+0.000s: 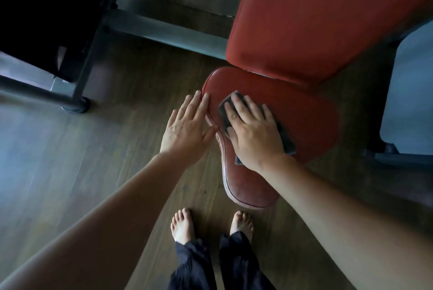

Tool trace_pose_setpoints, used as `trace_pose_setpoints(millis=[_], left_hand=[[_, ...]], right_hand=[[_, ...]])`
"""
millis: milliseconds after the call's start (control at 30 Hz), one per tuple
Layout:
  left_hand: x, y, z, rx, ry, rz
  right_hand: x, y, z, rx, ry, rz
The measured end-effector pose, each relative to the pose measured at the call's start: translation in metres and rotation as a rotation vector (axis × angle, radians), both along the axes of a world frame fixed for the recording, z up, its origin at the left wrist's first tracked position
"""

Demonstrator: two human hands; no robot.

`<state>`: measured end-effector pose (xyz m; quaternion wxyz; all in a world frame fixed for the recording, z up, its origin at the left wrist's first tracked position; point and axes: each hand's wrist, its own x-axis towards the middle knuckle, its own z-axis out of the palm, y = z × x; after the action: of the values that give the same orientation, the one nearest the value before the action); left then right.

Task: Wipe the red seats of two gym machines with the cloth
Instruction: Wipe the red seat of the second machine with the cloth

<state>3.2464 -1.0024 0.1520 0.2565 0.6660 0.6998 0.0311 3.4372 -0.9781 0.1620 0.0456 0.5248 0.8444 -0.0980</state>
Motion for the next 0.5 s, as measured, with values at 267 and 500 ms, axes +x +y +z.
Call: trace_pose_setpoints(millis=[267,500], left_hand=[[-0.011,-0.002,-0.006,0.013,-0.075,-0.020],[-0.011,-0.001,-0.008,0.017,-0.089,-0.021]], right_hand=[[-0.043,0.060,-0.009,0.064,0.033,-0.042],[-0.019,0.016,-0.003,0.040,0.035,0.034]])
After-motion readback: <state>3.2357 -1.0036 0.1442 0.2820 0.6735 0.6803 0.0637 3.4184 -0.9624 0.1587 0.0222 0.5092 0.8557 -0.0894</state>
